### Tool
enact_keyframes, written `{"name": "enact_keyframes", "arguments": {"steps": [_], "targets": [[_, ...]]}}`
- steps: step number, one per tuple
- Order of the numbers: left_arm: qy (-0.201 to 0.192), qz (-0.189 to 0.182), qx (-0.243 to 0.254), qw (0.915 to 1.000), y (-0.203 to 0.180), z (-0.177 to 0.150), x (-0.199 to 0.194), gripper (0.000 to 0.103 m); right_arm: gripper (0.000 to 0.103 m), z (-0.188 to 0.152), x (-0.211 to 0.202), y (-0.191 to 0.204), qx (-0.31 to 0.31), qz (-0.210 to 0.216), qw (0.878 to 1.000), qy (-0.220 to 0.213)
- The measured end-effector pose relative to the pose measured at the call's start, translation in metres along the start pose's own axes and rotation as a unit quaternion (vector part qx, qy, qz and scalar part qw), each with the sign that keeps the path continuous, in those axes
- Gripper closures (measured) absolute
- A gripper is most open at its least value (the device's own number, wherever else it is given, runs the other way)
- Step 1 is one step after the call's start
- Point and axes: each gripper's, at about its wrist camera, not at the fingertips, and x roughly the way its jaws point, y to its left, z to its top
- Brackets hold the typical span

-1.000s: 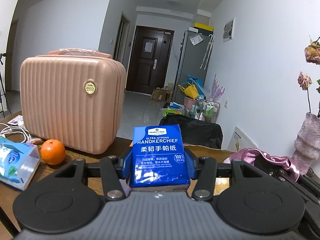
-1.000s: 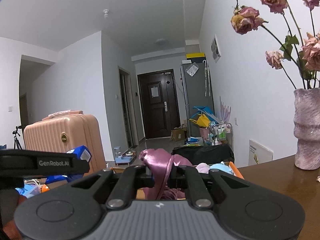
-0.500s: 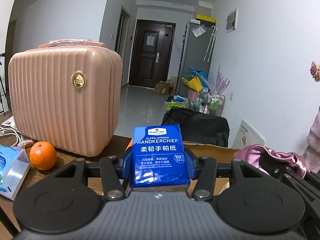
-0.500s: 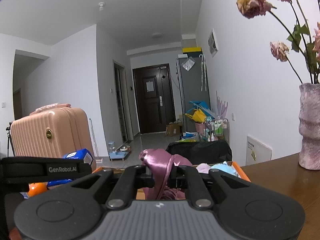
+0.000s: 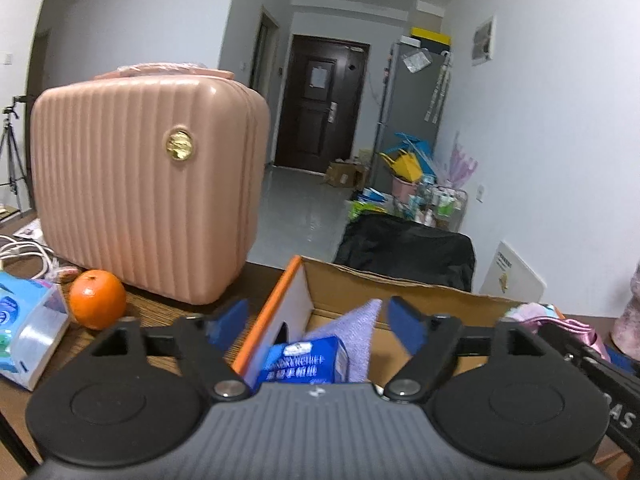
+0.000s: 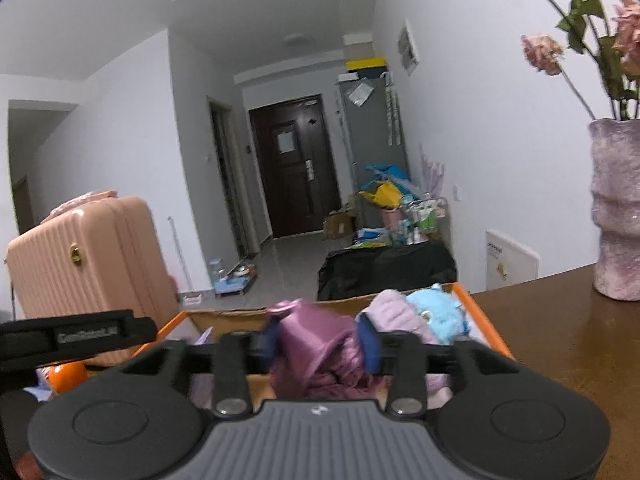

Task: Organize soft objects
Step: 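Open left gripper to drop the pack into the box while right gripper releases the scrunchie, then withdraw both grippers from the box back toward the table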

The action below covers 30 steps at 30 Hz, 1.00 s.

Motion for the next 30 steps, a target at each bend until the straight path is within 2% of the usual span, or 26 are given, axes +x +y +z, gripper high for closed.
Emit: {"name": "enact_keyframes", "arguments": {"steps": [2,3,4,6,8,13,30], "targets": [[-0.002,0.004,-0.002,1.0,0.001,0.0,-0.001,0.013,0.021,0.0,-0.002,-0.002,0.003,-0.01,1.0,-0.006],[-0.002,0.008,-0.006,1.0,0.002,0.0,-0.001,0.004,0.017,0.0,-0.003,-0.003,0.004,-0.017,1.0,-0.009],[-0.004,0.017,-0.009,0.9998,0.003,0.0,-0.002,0.001,0.011,0.001,-0.004,-0.003,0.004,-0.02,1.0,-0.012],[-0.011,0.03,-0.004,0.9995,0.003,0.0,-0.002,0.0,0.01,0.001,-0.005,-0.005,0.01,-0.027,0.999,-0.016],[-0.01,0.029,-0.007,0.9995,0.004,0.0,-0.003,0.0,0.001,0.001,-0.006,-0.007,0.015,-0.035,0.999,-0.018],[-0.01,0.032,-0.004,0.9994,0.004,0.001,-0.002,0.0,0.0,0.002,-0.005,-0.009,0.026,-0.043,0.999,-0.014],[-0.01,0.04,-0.008,0.9991,0.013,-0.005,-0.025,0.0,0.0,0.004,-0.023,-0.001,-0.008,-0.042,0.999,-0.006]]}}
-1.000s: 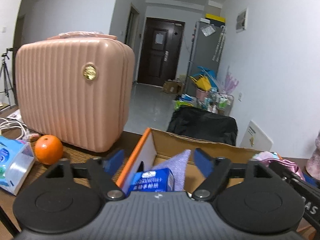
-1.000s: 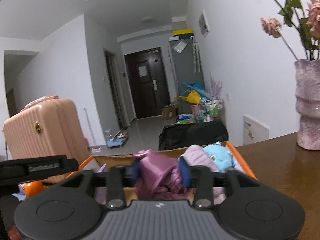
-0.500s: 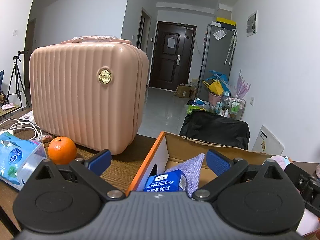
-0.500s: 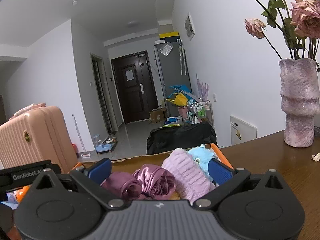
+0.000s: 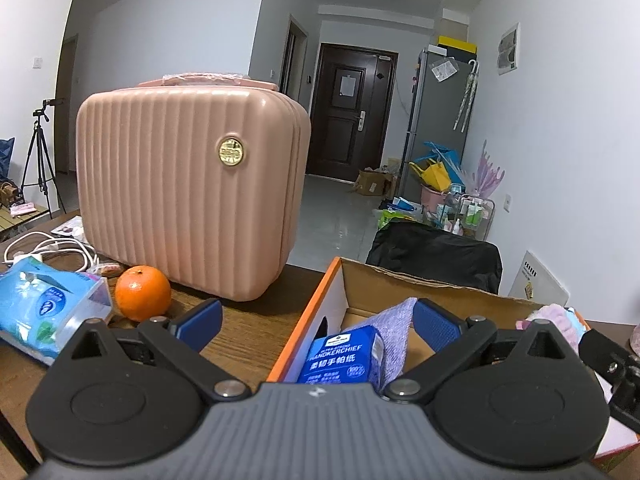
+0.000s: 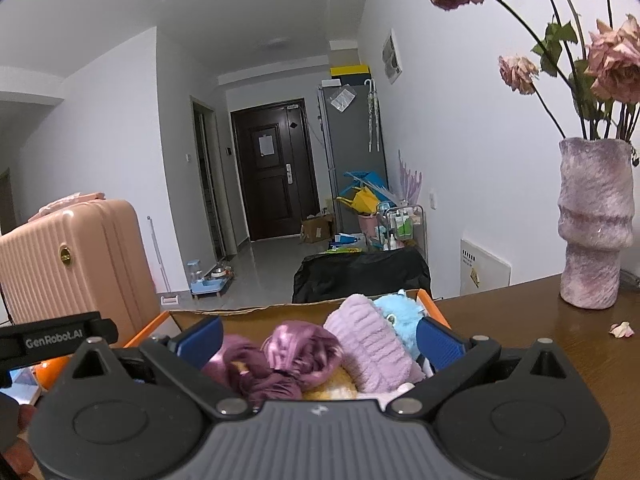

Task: Organize soft objects
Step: 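Withdraw both grippers from the box back toward the table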

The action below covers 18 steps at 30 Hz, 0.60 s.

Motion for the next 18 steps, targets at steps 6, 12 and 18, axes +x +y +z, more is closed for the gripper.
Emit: {"name": "enact_keyframes", "arguments": {"steps": [6,12,18], "targets": [[-0.003,-0.004,0.011,0.9999,0.003,-0.004,-0.015,0.0,0.0,0.0,-0.016,0.0,-0.009,0.0,1.0,-0.002],[-0.007,-0.005,0.02,0.9998,0.006,-0.011,-0.031,0.0,0.0,-0.002,-0.032,-0.002,-0.019,-0.002,1.0,-0.002],[-0.007,-0.007,0.028,0.9996,0.012,-0.018,-0.046,0.0,0.0,-0.006,-0.05,-0.005,-0.031,-0.004,0.999,-0.003]]}}
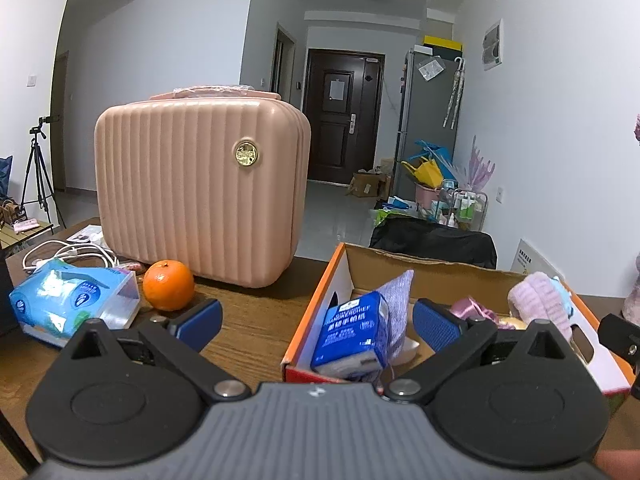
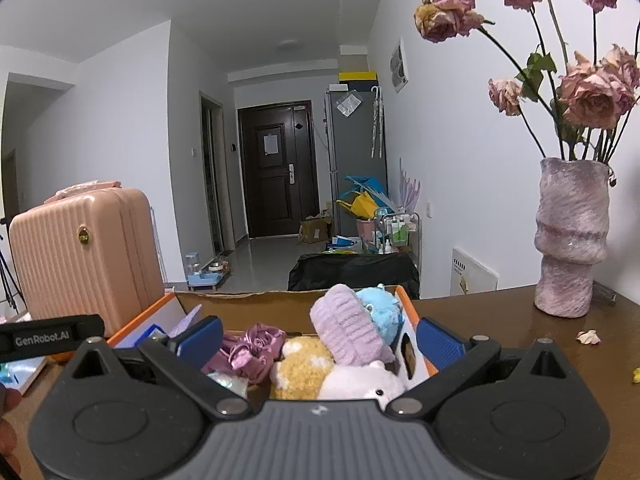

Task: Organize soft objects
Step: 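Withdraw both grippers from the box back toward the table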

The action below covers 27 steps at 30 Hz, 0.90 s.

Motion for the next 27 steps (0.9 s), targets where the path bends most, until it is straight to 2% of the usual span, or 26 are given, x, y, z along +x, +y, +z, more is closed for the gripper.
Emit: {"name": "enact_keyframes", "arguments": {"steps": [27], "targets": [[0.007,-0.022,0.051,0.9984,0.013,-0.041,-0.076,0.0,0.0,-0.038,-0.083,-0.02,-0.05,-0.001,0.999,0.018]]}}
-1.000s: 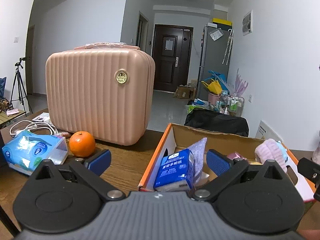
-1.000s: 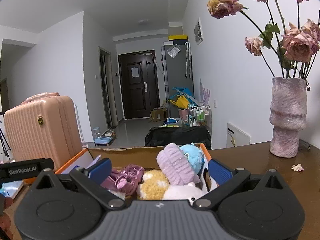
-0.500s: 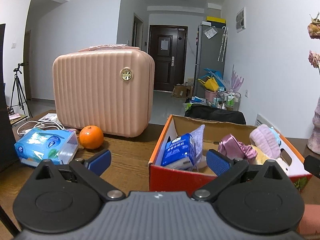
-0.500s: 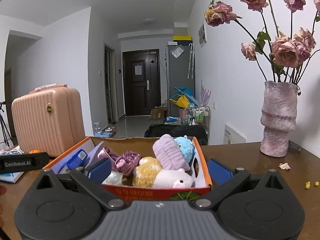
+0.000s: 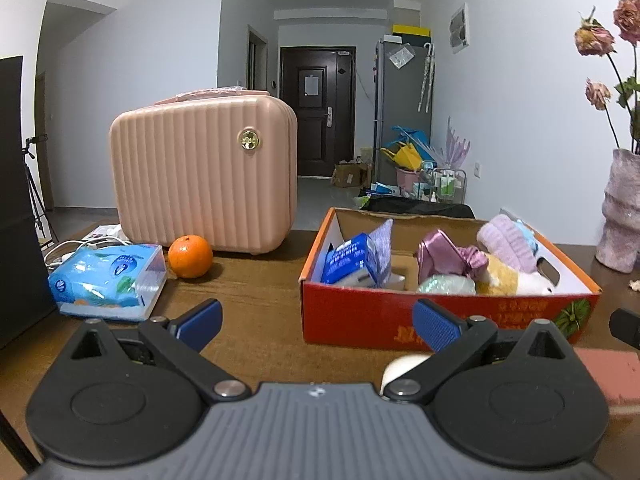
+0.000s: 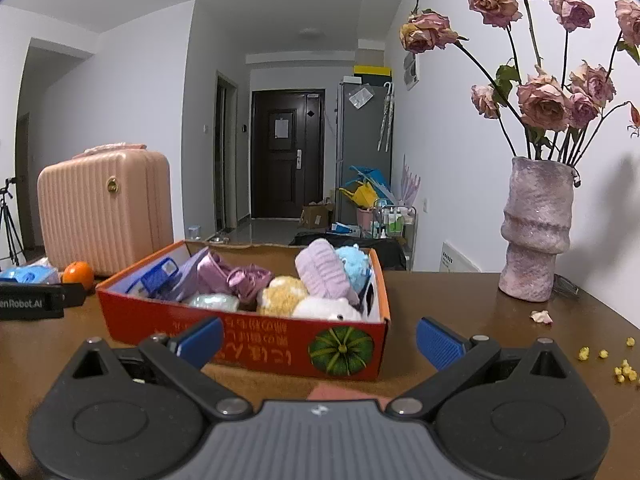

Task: Organize soft objects
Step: 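Withdraw both grippers from the box back toward the table, then lower right gripper onto the pink-and-cream sponge block and close on it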

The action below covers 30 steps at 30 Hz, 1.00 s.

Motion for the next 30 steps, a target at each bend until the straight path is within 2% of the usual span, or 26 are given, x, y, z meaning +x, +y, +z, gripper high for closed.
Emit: {"name": "enact_keyframes", "arguments": {"steps": [16,30], "targets": [[0.021,-0.021,0.027,0.9992,0.0,-0.029,-0.041,0.0,0.0,-0.027,-0.051,-0.007,-0.024,0.004,1.0,0.016],[0.039,-0.04,0.031,0.9979,-0.002,-0.041,-0.052,0.0,0.0,-0.041,-0.059,-0.013,-0.014,-0.009,0.999,0.05]]}}
